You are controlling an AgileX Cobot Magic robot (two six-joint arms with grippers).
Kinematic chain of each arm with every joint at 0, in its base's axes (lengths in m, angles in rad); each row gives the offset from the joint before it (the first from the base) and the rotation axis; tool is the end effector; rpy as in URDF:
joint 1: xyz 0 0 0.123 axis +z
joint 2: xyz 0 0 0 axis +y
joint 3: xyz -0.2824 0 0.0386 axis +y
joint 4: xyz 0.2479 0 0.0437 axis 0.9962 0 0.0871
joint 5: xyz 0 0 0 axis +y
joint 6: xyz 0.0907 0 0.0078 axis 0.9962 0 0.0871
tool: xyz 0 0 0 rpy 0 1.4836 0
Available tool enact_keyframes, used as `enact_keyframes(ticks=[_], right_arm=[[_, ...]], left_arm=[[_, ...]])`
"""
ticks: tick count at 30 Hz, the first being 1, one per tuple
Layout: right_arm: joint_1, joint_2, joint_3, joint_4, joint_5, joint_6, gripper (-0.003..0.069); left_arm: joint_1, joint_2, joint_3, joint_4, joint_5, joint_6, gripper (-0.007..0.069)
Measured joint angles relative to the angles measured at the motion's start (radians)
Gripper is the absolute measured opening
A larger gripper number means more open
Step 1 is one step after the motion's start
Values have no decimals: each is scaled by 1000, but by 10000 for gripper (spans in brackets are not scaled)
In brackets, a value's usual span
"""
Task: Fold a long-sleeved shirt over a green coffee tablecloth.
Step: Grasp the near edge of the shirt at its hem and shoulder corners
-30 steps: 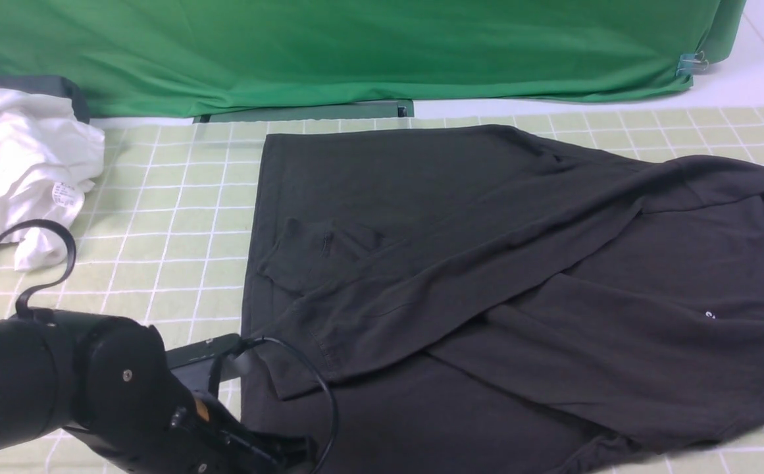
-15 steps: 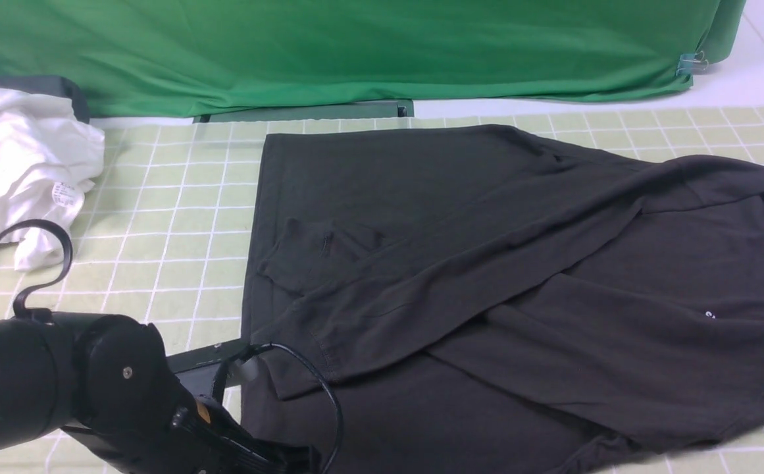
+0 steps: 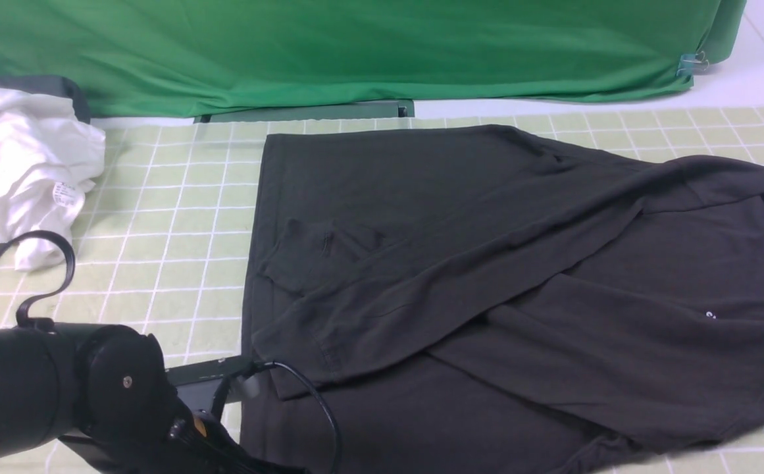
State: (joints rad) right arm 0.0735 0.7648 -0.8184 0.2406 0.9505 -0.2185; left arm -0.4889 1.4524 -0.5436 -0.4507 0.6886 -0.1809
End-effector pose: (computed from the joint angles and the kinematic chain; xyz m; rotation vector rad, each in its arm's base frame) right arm 0.1289 0.0272 0.3394 -0.2709 2.3435 0.2291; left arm 0.1660 -0.1169 0.1524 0.0518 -3.0657 0.4611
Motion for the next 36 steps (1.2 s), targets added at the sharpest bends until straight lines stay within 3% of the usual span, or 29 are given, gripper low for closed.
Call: enact_keyframes(ticks=[6, 9, 16, 22, 36], right_arm=[[68, 21, 22, 25, 19, -23, 240], [182, 82, 84, 32, 20, -38, 255], [451, 304, 160, -81, -10, -39, 410], [574, 470, 160, -191, -130, 0, 489], [634, 710, 160, -231, -299, 2, 497]], left_arm=[[0, -83, 0, 16, 29, 36, 27], [0, -148, 0, 40, 76, 35, 27], [0, -250, 1, 145, 134, 1, 27], [0, -262, 1, 315, 186, -104, 27], [12, -263, 1, 383, 181, -130, 27]])
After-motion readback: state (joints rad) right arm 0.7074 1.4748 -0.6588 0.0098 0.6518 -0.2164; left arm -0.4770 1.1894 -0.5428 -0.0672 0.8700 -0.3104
